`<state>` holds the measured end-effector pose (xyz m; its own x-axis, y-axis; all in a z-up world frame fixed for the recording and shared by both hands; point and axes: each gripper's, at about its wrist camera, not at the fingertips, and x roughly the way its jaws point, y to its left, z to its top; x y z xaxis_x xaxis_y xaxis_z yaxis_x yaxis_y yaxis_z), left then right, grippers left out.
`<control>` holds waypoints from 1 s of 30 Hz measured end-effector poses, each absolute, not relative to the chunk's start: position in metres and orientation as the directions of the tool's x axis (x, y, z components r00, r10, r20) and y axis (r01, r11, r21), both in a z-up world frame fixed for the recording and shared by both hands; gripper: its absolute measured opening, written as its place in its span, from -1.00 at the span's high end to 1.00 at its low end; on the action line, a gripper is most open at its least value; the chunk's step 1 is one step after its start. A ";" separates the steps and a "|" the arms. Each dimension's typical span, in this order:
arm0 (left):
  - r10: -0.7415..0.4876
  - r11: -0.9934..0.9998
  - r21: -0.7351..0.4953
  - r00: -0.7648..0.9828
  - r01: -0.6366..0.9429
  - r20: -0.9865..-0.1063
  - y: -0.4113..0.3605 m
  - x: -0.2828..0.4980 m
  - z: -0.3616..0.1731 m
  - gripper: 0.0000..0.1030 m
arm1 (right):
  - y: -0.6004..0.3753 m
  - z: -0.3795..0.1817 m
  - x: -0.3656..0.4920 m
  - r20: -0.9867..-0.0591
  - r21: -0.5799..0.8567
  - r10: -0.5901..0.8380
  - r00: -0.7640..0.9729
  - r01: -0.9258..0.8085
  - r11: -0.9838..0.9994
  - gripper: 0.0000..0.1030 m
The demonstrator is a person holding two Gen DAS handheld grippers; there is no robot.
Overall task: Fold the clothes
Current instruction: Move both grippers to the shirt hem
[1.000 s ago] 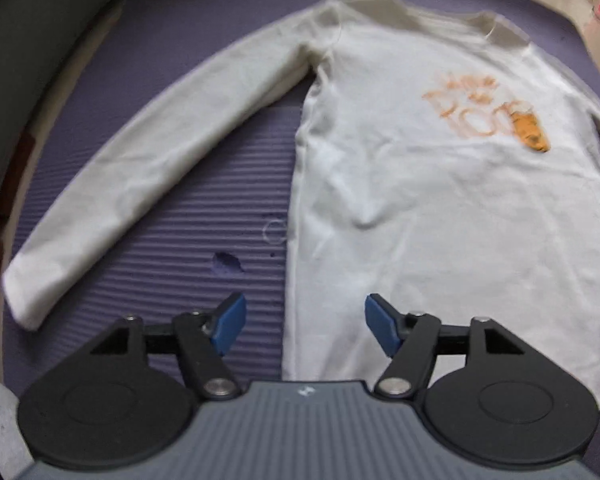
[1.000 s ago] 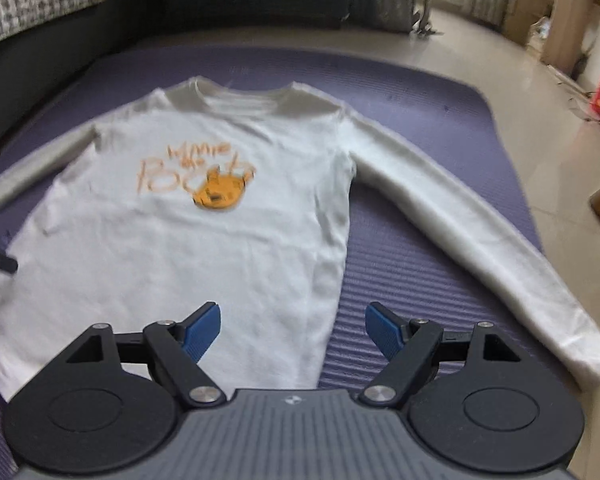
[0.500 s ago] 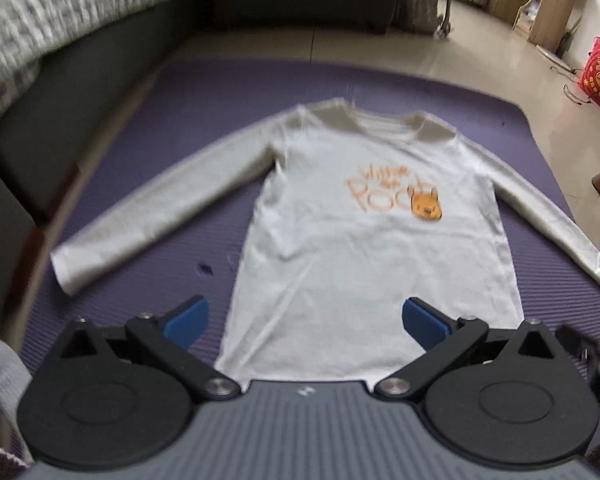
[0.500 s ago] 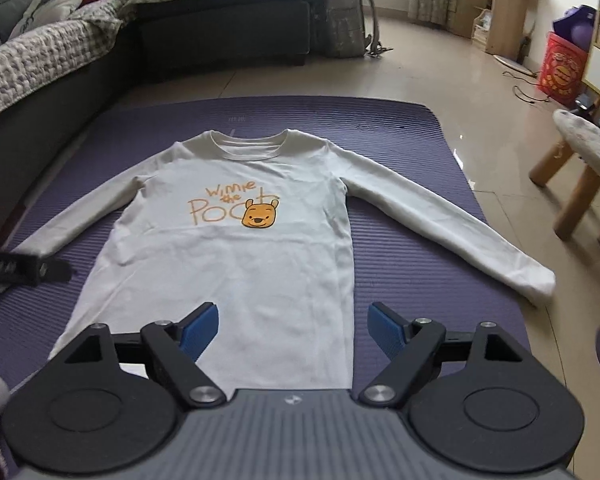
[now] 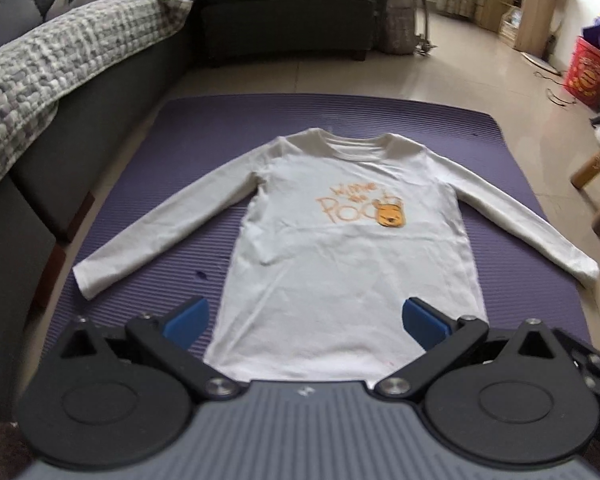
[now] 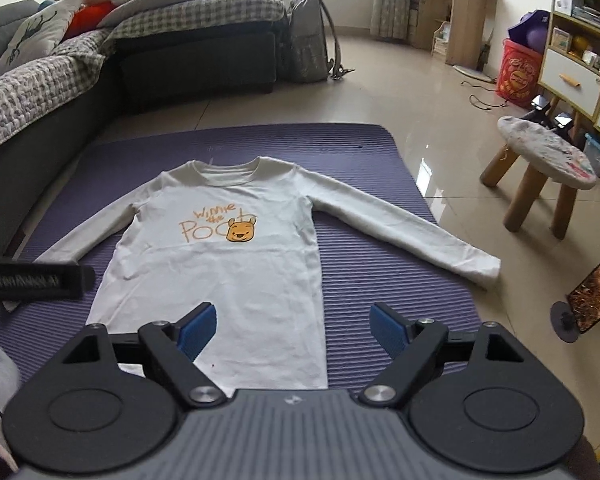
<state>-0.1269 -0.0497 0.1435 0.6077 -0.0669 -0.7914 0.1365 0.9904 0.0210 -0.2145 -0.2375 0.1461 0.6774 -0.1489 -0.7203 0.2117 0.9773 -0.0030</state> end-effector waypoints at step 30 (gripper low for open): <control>-0.221 0.969 -0.244 0.319 -0.035 -0.922 0.113 -0.044 0.007 -0.04 | -0.312 -0.016 -0.172 -0.906 0.198 0.006 0.422 0.413 0.889 -0.33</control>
<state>-0.0438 0.1127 0.0069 0.3192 -0.2206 -0.9216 -0.0353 0.9691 -0.2442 -0.1722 -0.3124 -0.0161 0.4225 0.0055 -0.9063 0.4134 0.8887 0.1981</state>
